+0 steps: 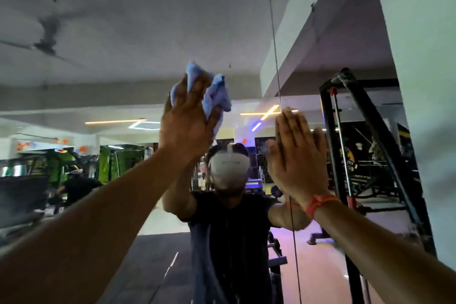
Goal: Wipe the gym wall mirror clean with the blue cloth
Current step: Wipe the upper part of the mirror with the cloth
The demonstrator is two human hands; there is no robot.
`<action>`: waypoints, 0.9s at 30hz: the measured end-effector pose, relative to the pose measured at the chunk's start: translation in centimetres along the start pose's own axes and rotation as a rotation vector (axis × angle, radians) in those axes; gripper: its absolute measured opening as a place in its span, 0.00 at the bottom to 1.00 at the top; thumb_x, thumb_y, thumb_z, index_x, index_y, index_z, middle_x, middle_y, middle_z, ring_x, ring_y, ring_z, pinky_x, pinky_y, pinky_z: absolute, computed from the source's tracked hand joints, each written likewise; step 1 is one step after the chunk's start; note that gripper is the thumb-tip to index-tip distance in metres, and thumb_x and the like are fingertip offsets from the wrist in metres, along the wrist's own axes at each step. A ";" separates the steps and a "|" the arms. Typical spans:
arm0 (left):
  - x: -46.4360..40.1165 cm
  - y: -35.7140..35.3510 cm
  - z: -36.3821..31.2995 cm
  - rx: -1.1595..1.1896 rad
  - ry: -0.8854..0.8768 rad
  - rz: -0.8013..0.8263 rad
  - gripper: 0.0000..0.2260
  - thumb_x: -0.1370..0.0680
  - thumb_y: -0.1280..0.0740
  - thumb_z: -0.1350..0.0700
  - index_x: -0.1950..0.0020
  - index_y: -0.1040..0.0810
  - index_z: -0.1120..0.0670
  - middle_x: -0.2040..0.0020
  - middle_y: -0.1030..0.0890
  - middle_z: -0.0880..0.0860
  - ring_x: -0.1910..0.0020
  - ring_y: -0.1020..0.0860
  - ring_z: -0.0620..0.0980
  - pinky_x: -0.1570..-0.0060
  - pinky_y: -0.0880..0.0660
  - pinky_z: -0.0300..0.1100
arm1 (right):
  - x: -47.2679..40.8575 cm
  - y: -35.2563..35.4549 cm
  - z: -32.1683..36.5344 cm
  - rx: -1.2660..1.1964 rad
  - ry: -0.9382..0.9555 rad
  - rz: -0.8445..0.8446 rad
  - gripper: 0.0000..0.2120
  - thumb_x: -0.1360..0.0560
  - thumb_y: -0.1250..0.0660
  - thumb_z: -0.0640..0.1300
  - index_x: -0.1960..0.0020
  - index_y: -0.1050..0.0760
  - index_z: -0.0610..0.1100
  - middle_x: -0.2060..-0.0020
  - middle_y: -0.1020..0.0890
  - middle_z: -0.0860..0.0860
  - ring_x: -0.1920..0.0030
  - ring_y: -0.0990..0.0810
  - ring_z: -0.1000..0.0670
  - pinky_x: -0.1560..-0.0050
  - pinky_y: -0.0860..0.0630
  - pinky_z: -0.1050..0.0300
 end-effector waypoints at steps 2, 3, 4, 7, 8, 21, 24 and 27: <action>1.9 -0.9 -2.0 -0.030 0.113 0.014 0.30 0.18 0.44 0.40 0.17 0.44 0.48 0.18 0.42 0.51 0.21 0.41 0.62 0.26 0.36 0.59 | 0.1 0.1 -0.1 -0.014 0.001 -0.017 0.30 0.16 0.52 0.58 0.17 0.43 0.48 0.17 0.45 0.52 0.17 0.46 0.48 0.22 0.47 0.40; 3.4 -1.6 -3.3 -0.049 0.014 0.066 0.31 0.18 0.44 0.39 0.17 0.45 0.48 0.17 0.43 0.52 0.20 0.43 0.61 0.25 0.38 0.59 | 0.2 0.1 -0.1 -0.012 0.005 -0.026 0.29 0.16 0.51 0.58 0.17 0.43 0.47 0.17 0.44 0.51 0.18 0.46 0.47 0.22 0.47 0.39; 5.1 -2.2 -4.5 -0.075 -0.172 0.130 0.32 0.18 0.44 0.39 0.16 0.45 0.48 0.17 0.43 0.53 0.19 0.43 0.60 0.25 0.39 0.59 | 0.3 0.1 -0.1 -0.005 0.013 -0.032 0.29 0.16 0.51 0.57 0.18 0.42 0.47 0.17 0.44 0.51 0.18 0.45 0.47 0.23 0.46 0.39; 7.6 -2.3 -4.6 -0.202 -0.771 0.270 0.30 0.16 0.46 0.39 0.17 0.41 0.50 0.17 0.42 0.51 0.19 0.41 0.59 0.23 0.42 0.56 | 0.3 0.1 -0.2 -0.001 0.020 -0.055 0.28 0.15 0.49 0.55 0.18 0.40 0.46 0.18 0.41 0.49 0.19 0.42 0.46 0.23 0.46 0.39; 6.8 -1.9 -3.9 -0.238 -0.842 0.280 0.29 0.16 0.47 0.39 0.18 0.40 0.50 0.17 0.42 0.50 0.19 0.40 0.58 0.23 0.43 0.54 | 0.4 0.1 -0.2 -0.008 0.010 -0.069 0.28 0.15 0.48 0.55 0.19 0.40 0.46 0.18 0.40 0.49 0.19 0.41 0.46 0.23 0.46 0.39; 5.7 -1.7 -3.9 -0.261 -0.834 0.306 0.28 0.15 0.49 0.39 0.17 0.40 0.50 0.17 0.43 0.51 0.19 0.42 0.59 0.23 0.41 0.57 | 0.4 0.3 0.0 0.003 -0.008 -0.026 0.28 0.15 0.51 0.56 0.18 0.42 0.46 0.18 0.42 0.50 0.18 0.44 0.46 0.22 0.47 0.39; 0.8 -0.9 -1.0 -0.283 -0.566 0.186 0.27 0.16 0.48 0.40 0.19 0.38 0.49 0.17 0.40 0.50 0.21 0.39 0.60 0.26 0.37 0.55 | 0.2 0.2 0.1 -0.014 -0.014 0.009 0.30 0.15 0.53 0.58 0.17 0.43 0.47 0.17 0.44 0.51 0.17 0.47 0.47 0.21 0.50 0.40; -1.1 -0.8 -0.3 -0.172 -0.040 0.118 0.29 0.18 0.49 0.38 0.17 0.44 0.46 0.17 0.45 0.48 0.20 0.43 0.59 0.25 0.38 0.55 | 0.2 0.1 -0.1 -0.010 -0.010 0.027 0.30 0.16 0.54 0.59 0.17 0.45 0.48 0.17 0.46 0.52 0.17 0.50 0.48 0.21 0.52 0.40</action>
Point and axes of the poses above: each hand's wrist, its own x-axis away from the middle knuckle, its own y-axis out of the back of the hand, z = x × y, the point moved 5 cm from there along -x, towards the middle knuckle
